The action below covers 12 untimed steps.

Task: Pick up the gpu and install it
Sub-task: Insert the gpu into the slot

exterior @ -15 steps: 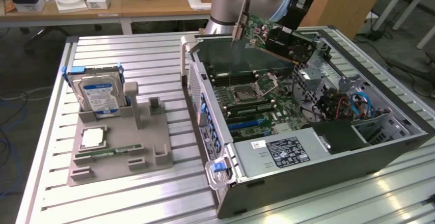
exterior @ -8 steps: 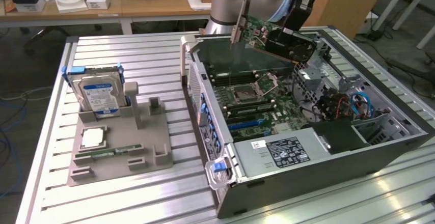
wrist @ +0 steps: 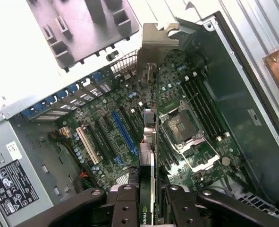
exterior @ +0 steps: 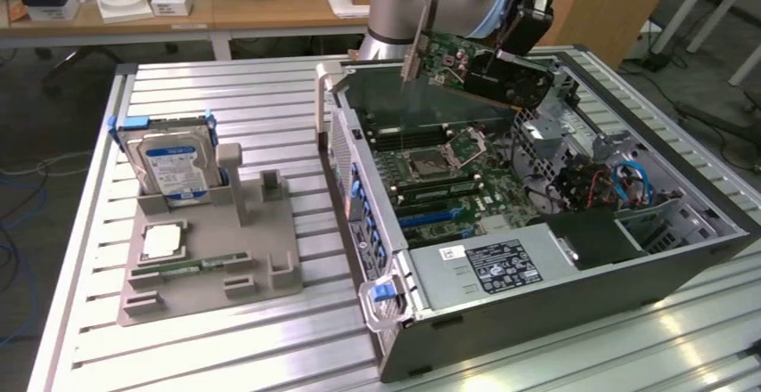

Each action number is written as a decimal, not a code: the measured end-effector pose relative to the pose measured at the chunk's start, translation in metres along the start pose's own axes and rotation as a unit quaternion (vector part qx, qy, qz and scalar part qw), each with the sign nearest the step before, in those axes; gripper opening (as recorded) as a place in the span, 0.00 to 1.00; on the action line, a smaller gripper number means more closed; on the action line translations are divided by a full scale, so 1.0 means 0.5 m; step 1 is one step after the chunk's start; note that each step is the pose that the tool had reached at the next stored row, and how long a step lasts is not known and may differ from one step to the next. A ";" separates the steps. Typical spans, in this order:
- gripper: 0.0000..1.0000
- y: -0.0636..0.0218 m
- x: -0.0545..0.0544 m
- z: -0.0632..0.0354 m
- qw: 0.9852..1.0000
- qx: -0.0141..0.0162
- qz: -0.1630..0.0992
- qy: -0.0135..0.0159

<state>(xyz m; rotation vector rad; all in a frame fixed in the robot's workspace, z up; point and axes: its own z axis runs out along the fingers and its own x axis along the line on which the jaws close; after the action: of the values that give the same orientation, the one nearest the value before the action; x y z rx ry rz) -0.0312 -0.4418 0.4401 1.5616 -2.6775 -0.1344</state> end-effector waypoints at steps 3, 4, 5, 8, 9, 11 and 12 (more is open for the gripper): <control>0.26 0.000 0.000 0.000 1.000 0.000 -0.021 0.002; 0.26 0.000 0.000 0.000 1.000 0.000 -0.028 0.003; 0.26 0.000 0.000 0.000 0.999 0.000 -0.035 0.004; 0.26 0.000 0.000 0.000 0.998 0.000 -0.056 0.006; 0.26 0.000 0.000 0.000 0.998 0.000 -0.063 0.006; 0.26 0.000 0.000 0.001 0.997 -0.001 -0.077 0.008; 0.26 0.000 0.000 0.001 0.996 -0.001 -0.084 0.008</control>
<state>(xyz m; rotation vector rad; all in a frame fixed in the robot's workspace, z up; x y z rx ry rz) -0.0313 -0.4418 0.4397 1.7769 -2.5308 -0.1270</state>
